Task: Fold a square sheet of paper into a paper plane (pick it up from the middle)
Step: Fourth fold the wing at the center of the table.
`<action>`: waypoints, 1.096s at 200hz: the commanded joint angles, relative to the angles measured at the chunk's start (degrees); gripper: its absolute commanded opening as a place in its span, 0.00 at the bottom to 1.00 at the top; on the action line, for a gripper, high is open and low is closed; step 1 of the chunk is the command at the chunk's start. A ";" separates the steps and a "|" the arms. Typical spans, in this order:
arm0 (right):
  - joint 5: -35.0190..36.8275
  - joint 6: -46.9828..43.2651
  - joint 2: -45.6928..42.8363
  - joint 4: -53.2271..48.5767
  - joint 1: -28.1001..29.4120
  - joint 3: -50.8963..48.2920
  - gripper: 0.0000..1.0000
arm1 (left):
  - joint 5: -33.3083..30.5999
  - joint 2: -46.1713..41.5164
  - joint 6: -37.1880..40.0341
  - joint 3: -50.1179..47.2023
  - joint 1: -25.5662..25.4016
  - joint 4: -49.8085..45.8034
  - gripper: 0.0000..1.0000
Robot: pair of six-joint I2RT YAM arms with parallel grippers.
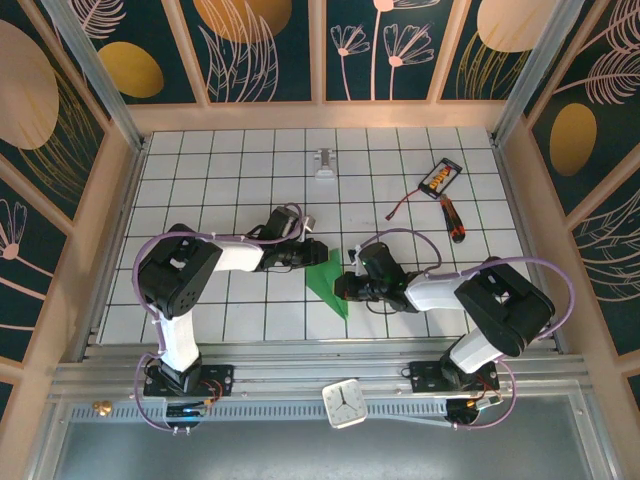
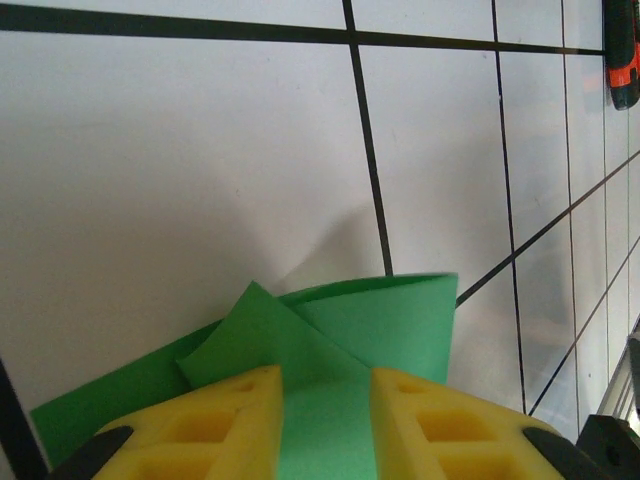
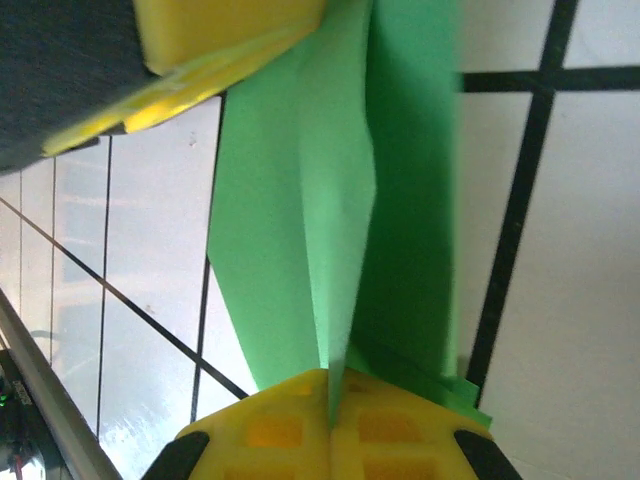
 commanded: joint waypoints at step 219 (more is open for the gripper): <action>0.19 1.51 0.85 3.64 -0.82 -3.47 0.00 | 7.36 -2.82 -7.78 -2.54 -6.89 2.41 0.20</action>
